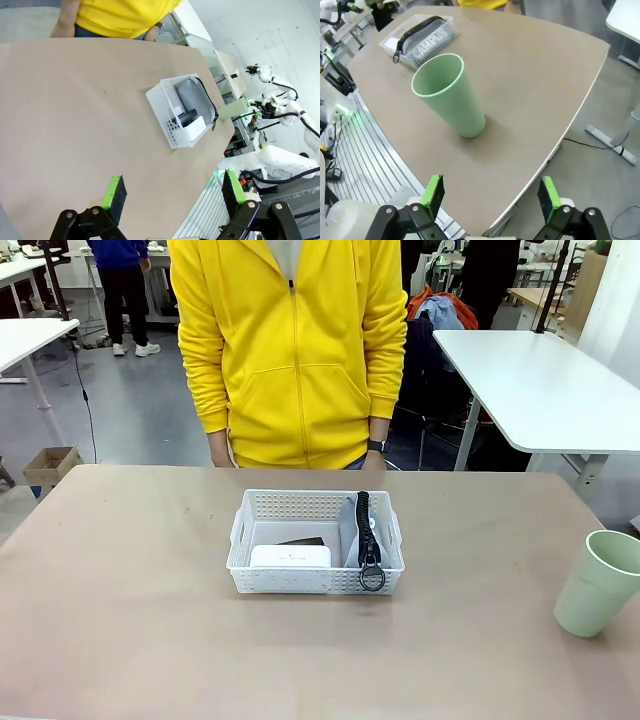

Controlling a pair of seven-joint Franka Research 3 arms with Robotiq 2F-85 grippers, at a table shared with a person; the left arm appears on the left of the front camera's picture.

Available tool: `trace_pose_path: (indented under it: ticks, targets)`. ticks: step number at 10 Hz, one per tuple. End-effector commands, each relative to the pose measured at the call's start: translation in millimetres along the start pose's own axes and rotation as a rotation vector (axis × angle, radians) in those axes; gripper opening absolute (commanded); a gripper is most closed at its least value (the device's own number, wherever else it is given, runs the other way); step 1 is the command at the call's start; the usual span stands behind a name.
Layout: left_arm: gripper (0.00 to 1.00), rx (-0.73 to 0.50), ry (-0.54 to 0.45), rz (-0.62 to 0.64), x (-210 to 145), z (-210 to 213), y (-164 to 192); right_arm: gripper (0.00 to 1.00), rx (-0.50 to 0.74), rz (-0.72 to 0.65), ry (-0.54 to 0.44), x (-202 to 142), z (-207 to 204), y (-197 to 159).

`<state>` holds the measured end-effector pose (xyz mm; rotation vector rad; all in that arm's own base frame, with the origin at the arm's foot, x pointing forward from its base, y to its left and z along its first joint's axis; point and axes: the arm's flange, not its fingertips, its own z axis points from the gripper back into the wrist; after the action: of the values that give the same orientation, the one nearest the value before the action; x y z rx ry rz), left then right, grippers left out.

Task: Efficiently arrange items inside the basket to fit them all.
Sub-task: Pick up the Reusable plastic cup and place it inside the Organizing basket.

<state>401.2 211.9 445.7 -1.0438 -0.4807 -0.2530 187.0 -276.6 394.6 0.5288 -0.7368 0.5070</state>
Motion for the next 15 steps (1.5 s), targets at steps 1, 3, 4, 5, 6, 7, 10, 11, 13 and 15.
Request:
trace_pose_path:
  ticks: [1,3,4,5,6,7,10,11,13,15]
  targets:
    - [1.0,0.0,0.01,0.0,-1,2,-3,1.0,0.096,-0.028,-0.015,2,-10,9]
    - [1.0,0.0,0.01,0.0,-1,2,-3,1.0,0.096,-0.028,-0.015,2,-10,9]
    - [1.0,0.0,0.01,0.0,-1,2,-3,1.0,0.062,-0.003,-0.017,1,-7,5]
    - [1.0,0.0,0.01,0.0,-1,2,-3,1.0,0.095,0.173,0.023,-7,-24,-2]
    - [1.0,0.0,0.01,0.0,-1,2,-3,1.0,0.179,0.275,0.018,-15,-42,-5]
    - [1.0,0.0,0.01,0.0,-1,2,-3,1.0,0.191,0.366,0.028,-22,-61,-6]
    - [1.0,0.0,0.01,0.0,-1,2,-3,1.0,0.307,0.53,0.047,-32,-114,3]
    - [1.0,0.0,0.01,0.0,-1,2,-3,1.0,0.327,0.539,0.043,-34,-134,6]
    - [1.0,0.0,0.01,0.0,-1,2,-3,1.0,0.347,0.54,0.05,-38,-160,11]
    - [1.0,0.0,0.01,0.0,-1,2,-3,1.0,0.351,0.534,0.008,-42,-183,18]
